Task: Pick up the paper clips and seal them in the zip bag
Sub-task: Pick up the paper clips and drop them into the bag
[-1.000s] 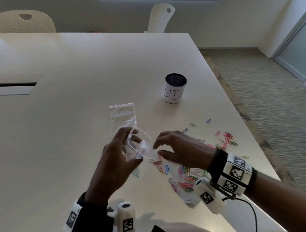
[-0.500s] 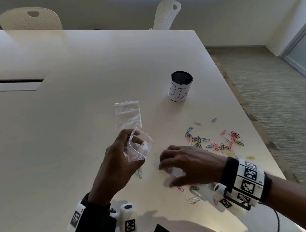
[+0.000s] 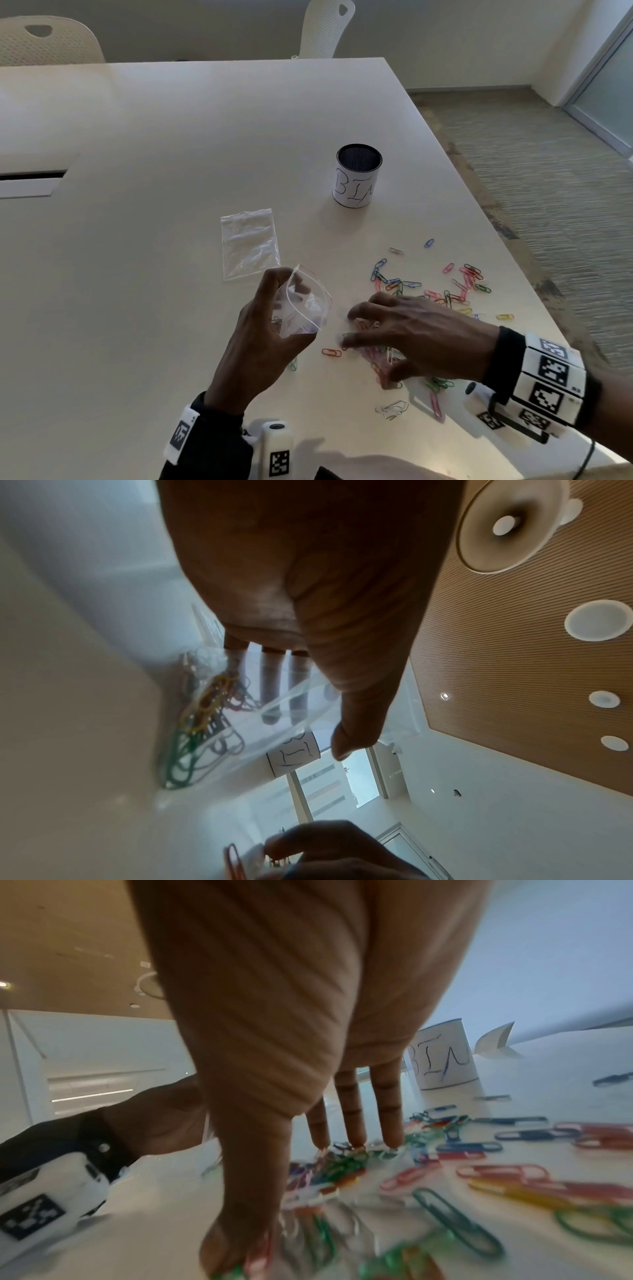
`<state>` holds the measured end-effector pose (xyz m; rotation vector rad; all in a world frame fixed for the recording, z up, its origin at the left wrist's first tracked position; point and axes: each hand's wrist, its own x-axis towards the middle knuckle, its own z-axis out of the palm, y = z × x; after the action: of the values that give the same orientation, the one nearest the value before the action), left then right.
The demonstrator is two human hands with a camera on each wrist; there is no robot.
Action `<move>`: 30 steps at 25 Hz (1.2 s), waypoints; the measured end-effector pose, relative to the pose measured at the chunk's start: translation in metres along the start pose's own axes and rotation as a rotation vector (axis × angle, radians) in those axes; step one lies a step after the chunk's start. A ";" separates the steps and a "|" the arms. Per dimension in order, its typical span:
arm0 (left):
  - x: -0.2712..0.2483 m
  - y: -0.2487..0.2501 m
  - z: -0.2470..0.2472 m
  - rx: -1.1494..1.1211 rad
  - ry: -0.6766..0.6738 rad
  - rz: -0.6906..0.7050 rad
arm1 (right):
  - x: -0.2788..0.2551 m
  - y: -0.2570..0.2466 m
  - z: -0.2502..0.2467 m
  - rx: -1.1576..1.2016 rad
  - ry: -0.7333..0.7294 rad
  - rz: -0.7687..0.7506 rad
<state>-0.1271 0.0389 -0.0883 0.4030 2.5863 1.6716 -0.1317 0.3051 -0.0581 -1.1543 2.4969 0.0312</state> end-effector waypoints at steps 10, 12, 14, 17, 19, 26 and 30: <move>0.006 0.002 0.005 0.001 -0.049 0.031 | 0.004 0.001 0.011 0.203 0.222 0.058; 0.008 0.004 0.006 -0.013 -0.049 0.028 | 0.008 0.005 0.011 0.266 0.258 0.091; 0.011 0.005 0.008 -0.029 -0.047 0.023 | 0.009 0.011 0.011 0.364 0.298 0.156; 0.014 0.005 0.011 -0.046 -0.036 0.020 | 0.006 0.021 0.003 0.631 0.419 0.312; 0.015 0.003 0.013 -0.054 -0.032 0.016 | 0.000 0.022 -0.014 0.873 0.530 0.394; 0.014 0.005 0.013 -0.055 -0.031 0.015 | 0.011 -0.028 -0.078 1.089 0.728 0.287; 0.012 0.006 0.013 -0.053 -0.018 0.014 | 0.042 -0.045 -0.073 0.736 0.700 0.295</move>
<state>-0.1358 0.0552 -0.0871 0.4318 2.5260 1.7287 -0.1482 0.2314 0.0008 -0.5163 2.7896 -1.2868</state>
